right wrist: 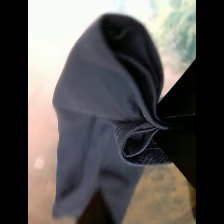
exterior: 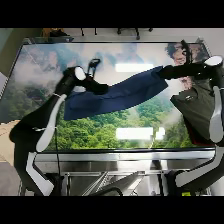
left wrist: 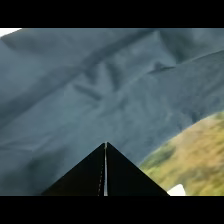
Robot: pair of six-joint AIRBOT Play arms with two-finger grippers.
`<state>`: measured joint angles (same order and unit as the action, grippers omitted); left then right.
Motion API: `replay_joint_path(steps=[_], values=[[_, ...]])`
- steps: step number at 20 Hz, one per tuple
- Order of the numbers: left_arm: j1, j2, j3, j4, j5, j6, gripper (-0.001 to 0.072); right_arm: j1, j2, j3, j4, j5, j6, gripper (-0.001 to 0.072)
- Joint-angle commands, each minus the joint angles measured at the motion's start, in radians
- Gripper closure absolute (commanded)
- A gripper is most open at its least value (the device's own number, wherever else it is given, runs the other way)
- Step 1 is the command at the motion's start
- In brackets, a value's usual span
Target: Fold the shirts.
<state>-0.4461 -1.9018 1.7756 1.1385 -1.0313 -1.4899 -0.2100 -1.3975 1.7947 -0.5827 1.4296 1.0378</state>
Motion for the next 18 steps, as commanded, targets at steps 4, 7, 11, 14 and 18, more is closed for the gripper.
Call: replay_joint_path(steps=[4, 7, 11, 14, 18], values=[[-0.238, -0.279, 0.199, -0.275, 0.267, -0.031, 0.0691, 0.012, 0.126, 0.068, -0.001, 0.187, 0.179, 0.0693], [-0.274, -0.361, 0.304, -0.278, 0.189, -0.047, 0.0691, 0.012, 0.134, 0.068, -0.001, 0.207, 0.198, 0.0693], [-0.232, -0.290, 0.248, -0.278, 0.086, -0.045, 0.0691, 0.013, 0.132, 0.062, -0.008, 0.203, 0.204, 0.0693], [-0.122, -0.163, 0.286, -0.278, -0.151, -0.002, 0.0691, 0.027, 0.125, 0.060, -0.008, 0.192, 0.220, 0.0693], [0.090, 0.154, 0.267, -0.277, -0.349, 0.018, 0.0691, 0.142, 0.115, 0.039, -0.008, 0.089, 0.220, 0.0693]])
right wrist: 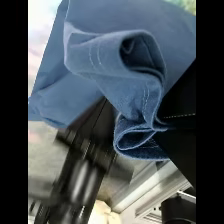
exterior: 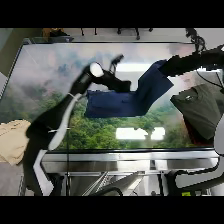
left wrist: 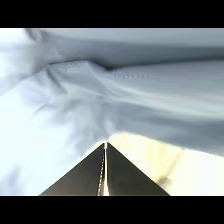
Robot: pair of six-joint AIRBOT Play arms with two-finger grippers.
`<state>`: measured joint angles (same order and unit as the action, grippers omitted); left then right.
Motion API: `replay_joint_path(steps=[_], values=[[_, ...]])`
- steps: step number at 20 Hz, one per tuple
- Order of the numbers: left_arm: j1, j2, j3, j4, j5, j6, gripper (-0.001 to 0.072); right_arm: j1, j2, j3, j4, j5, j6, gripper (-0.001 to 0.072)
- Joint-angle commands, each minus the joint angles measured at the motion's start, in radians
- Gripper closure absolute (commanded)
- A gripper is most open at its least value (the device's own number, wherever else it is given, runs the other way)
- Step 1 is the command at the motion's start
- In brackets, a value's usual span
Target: Fold the shirts.
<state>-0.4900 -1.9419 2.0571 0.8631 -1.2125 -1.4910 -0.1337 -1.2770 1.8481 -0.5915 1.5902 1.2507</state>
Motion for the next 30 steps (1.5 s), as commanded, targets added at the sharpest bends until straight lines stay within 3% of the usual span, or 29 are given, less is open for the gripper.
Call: replay_joint_path(steps=[1, 7, 9, 10, 11, 12, 16, 19, 24, 26, 30], values=[[0.192, 0.287, -0.044, -0.002, -0.172, 0.018, 0.0691, 0.113, -0.007, -0.038, 0.000, -0.130, 0.008, 0.0693], [0.507, 0.744, -0.235, 0.001, -0.177, 0.055, 0.0690, 0.481, -0.127, -0.210, -0.002, -0.633, 0.044, 0.0693], [0.559, 0.837, -0.323, 0.001, -0.181, 0.093, 0.0690, 0.634, -0.229, -0.217, 0.002, -0.855, -0.047, 0.0668], [0.575, 0.875, -0.371, 0.001, -0.185, 0.110, 0.0691, 0.705, -0.281, -0.217, 0.011, -0.946, -0.082, 0.0462], [0.585, 0.918, -0.432, 0.001, -0.177, 0.133, 0.0691, 0.771, -0.327, -0.214, 0.038, -1.010, -0.143, 0.0138], [0.593, 0.954, -0.486, 0.001, -0.166, 0.146, 0.0691, 0.817, -0.354, -0.208, 0.043, -1.036, -0.210, 0.0047], [0.645, 1.073, -0.643, 0.001, -0.116, 0.179, 0.0690, 0.798, -0.289, -0.197, 0.007, -1.019, -0.249, 0.0048], [0.705, 1.123, -0.688, 0.001, -0.099, 0.184, 0.0690, 0.644, -0.175, -0.197, -0.084, -0.885, -0.244, 0.0049], [0.772, 1.168, -0.706, 0.001, -0.139, 0.193, 0.0690, 0.258, -0.097, -0.198, -0.368, -0.523, 0.049, 0.0054], [0.784, 1.184, -0.706, 0.001, -0.150, 0.193, 0.0690, 0.139, -0.126, -0.219, -0.366, -0.412, 0.048, 0.0186], [0.782, 1.199, -0.706, 0.000, -0.151, 0.192, 0.0691, 0.068, -0.217, -0.258, -0.363, -0.343, 0.022, 0.0185]])
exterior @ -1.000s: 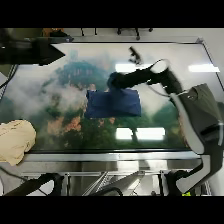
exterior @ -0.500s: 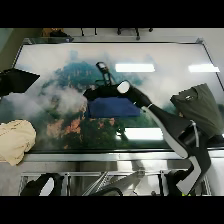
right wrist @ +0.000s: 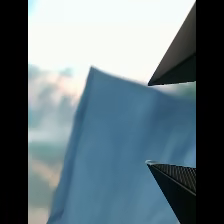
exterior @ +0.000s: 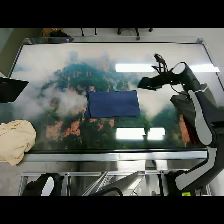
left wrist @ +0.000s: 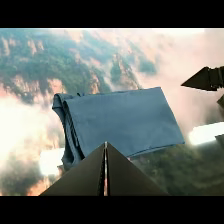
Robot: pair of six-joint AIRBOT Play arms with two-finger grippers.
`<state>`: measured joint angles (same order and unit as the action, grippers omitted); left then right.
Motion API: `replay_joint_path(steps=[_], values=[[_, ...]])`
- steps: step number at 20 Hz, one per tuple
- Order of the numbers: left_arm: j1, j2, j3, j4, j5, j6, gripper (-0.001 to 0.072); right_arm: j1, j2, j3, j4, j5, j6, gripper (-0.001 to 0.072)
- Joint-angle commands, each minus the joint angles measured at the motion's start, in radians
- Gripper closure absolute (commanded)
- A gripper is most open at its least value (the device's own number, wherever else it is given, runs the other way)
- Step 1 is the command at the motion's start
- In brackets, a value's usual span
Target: Fold the shirts.
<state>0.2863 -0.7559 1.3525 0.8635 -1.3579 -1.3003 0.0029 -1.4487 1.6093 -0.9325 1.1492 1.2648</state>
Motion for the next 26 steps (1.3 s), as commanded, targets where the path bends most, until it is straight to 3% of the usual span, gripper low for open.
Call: replay_joint_path(steps=[1, 12, 13, 15, 16, 21, 26], values=[[0.003, 0.013, -0.002, 0.000, -0.005, 0.002, 0.0690, -0.062, -0.067, -0.019, 0.002, 0.095, -0.013, 0.0185], [-0.001, -0.027, -0.002, 0.000, -0.077, 0.001, 0.0690, 0.034, -0.229, -0.019, 0.263, 0.086, -0.118, 0.0192], [-0.001, -0.033, -0.002, 0.000, -0.084, 0.000, 0.0690, 0.040, -0.229, -0.019, 0.285, 0.085, -0.127, 0.0285], [-0.001, -0.038, -0.002, 0.000, -0.083, -0.001, 0.0690, 0.049, -0.228, -0.019, 0.387, 0.099, -0.196, 0.0638], [-0.001, -0.038, -0.002, 0.000, -0.083, -0.001, 0.0690, 0.048, -0.221, -0.018, 0.454, 0.111, -0.224, 0.0693], [-0.001, -0.038, -0.002, 0.000, -0.091, -0.002, 0.0690, -0.042, -0.084, 0.037, 0.666, 0.073, -0.255, 0.0695], [-0.001, -0.038, -0.002, 0.000, -0.111, -0.002, 0.0690, -0.236, 0.148, 0.057, 0.639, -0.105, -0.087, 0.0694]])
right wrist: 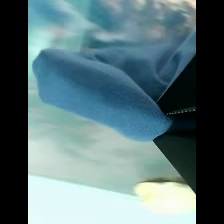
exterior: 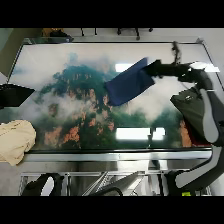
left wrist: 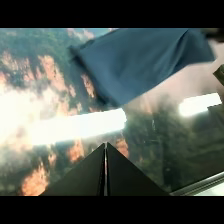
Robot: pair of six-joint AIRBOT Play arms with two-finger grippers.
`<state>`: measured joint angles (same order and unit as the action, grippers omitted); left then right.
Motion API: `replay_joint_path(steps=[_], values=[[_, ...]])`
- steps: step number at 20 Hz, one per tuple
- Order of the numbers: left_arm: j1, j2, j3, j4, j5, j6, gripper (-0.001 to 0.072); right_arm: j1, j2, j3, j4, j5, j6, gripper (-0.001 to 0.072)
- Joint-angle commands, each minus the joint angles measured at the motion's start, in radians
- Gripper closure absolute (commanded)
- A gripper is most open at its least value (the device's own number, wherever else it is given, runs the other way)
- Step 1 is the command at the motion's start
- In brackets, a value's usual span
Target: Fold the shirts.
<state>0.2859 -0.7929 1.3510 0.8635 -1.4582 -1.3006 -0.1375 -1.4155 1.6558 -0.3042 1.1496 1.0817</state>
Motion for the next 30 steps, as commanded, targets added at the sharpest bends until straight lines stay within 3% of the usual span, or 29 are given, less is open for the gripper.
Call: replay_joint_path(steps=[1, 5, 10, 13, 17, 21, 22, 23, 24, 29, 30], values=[[-0.001, -0.001, 0.000, 0.000, -0.011, -0.002, 0.0691, -0.138, 0.163, 0.011, -0.017, -0.150, 0.145, 0.0694], [-0.001, -0.001, 0.000, 0.000, -0.018, -0.002, 0.0690, -0.318, 0.310, 0.011, -0.223, -0.233, 0.381, 0.0694], [-0.001, -0.001, 0.000, 0.000, -0.018, -0.002, 0.0690, -0.553, 0.412, 0.010, -0.562, -0.035, 0.691, 0.0694], [-0.001, -0.001, 0.000, 0.000, -0.018, -0.002, 0.0690, -0.667, 0.427, 0.010, -0.656, 0.168, 0.756, 0.0694], [-0.001, -0.001, 0.000, 0.000, -0.027, -0.001, 0.0690, -0.743, 0.432, 0.010, -0.833, 0.406, 0.755, 0.0694], [-0.001, -0.001, 0.000, 0.000, -0.051, 0.002, 0.0690, -0.746, 0.431, -0.037, -1.006, 0.486, 0.719, 0.0686], [-0.001, -0.001, -0.001, 0.001, -0.055, 0.002, 0.0691, -0.746, 0.431, -0.055, -1.040, 0.487, 0.712, 0.0549], [-0.001, -0.001, 0.000, 0.000, -0.058, 0.002, 0.0690, -0.746, 0.430, -0.069, -1.061, 0.487, 0.710, 0.0268], [-0.001, -0.001, 0.000, 0.000, -0.061, 0.002, 0.0690, -0.746, 0.428, -0.075, -1.073, 0.488, 0.696, 0.0159], [-0.001, -0.001, 0.000, 0.001, -0.061, 0.002, 0.0690, -0.746, 0.432, -0.073, -1.050, 0.441, 0.695, 0.0171], [-0.001, -0.001, 0.000, 0.001, -0.061, 0.002, 0.0690, -0.746, 0.432, -0.073, -1.011, 0.431, 0.696, 0.0276]])
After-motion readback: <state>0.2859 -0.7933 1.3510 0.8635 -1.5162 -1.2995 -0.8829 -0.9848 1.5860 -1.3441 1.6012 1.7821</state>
